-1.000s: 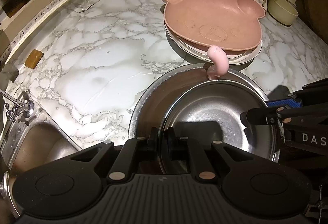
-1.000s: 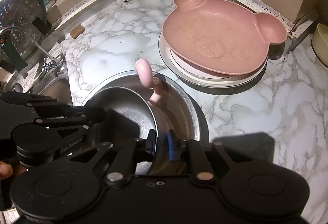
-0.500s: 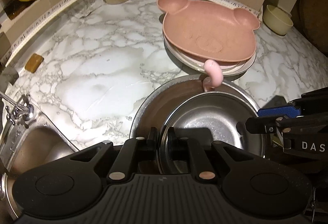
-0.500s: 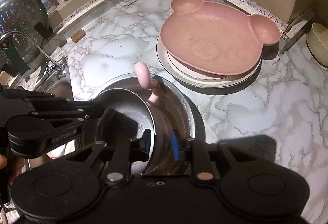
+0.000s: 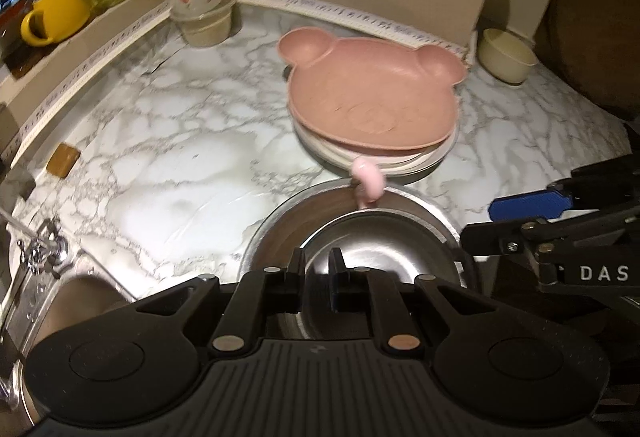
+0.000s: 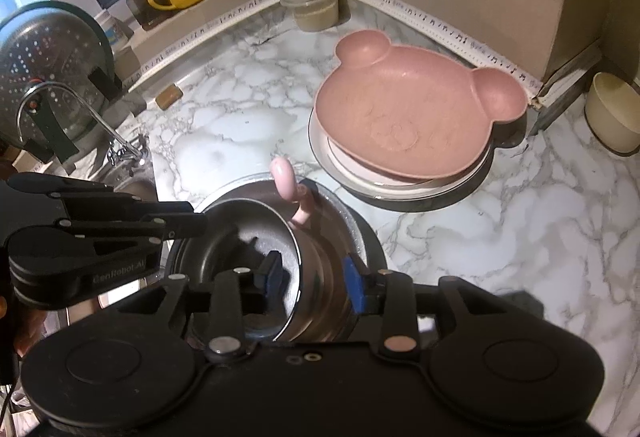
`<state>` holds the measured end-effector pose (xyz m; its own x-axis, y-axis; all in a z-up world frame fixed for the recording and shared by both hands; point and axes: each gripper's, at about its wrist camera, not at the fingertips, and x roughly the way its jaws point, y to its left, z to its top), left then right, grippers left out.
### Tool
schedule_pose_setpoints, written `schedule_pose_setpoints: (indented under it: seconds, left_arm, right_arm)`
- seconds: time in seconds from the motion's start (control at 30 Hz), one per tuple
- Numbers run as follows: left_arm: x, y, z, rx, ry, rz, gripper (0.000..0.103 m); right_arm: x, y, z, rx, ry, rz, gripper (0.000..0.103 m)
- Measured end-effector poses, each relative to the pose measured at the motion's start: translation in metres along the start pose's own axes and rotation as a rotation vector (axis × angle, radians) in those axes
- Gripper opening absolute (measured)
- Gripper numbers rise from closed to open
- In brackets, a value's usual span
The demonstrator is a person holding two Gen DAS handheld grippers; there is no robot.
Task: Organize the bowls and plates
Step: 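Move both grippers toward the cream bowl by the wall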
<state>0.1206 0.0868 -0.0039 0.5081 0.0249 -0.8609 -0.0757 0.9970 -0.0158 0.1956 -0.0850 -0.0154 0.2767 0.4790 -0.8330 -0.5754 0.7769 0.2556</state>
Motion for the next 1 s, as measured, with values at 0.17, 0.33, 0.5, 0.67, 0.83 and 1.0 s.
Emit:
schedule_pose_setpoints:
  seconds: [0.17,0.33,0.5,0.67,0.83,1.0]
  left_arm:
    - [-0.008,-0.015,0.009,0.02,-0.016,-0.025,0.011]
    - [-0.013,-0.032,0.022,0.048,-0.034,-0.058,0.011]
    - [-0.012,-0.056,0.038,0.078,-0.058,-0.085,0.011]
    - [-0.002,-0.083,0.055,0.103,-0.063,-0.103,0.012]
    - [0.01,-0.113,0.073,0.135,-0.08,-0.113,0.012]
    - [0.029,-0.147,0.098,0.16,-0.09,-0.121,0.012]
  right_arm:
    - [-0.019,-0.012,0.001,0.008,-0.032,-0.002,0.043]
    - [-0.039,-0.034,0.002,0.033,-0.068,-0.017,0.049]
    - [-0.059,-0.06,0.003,0.064,-0.113,-0.038,0.055]
    - [-0.075,-0.098,0.003,0.117,-0.149,-0.075,0.059]
    - [-0.085,-0.138,0.005,0.181,-0.177,-0.102,0.064]
    - [-0.089,-0.181,0.012,0.239,-0.199,-0.139,0.065]
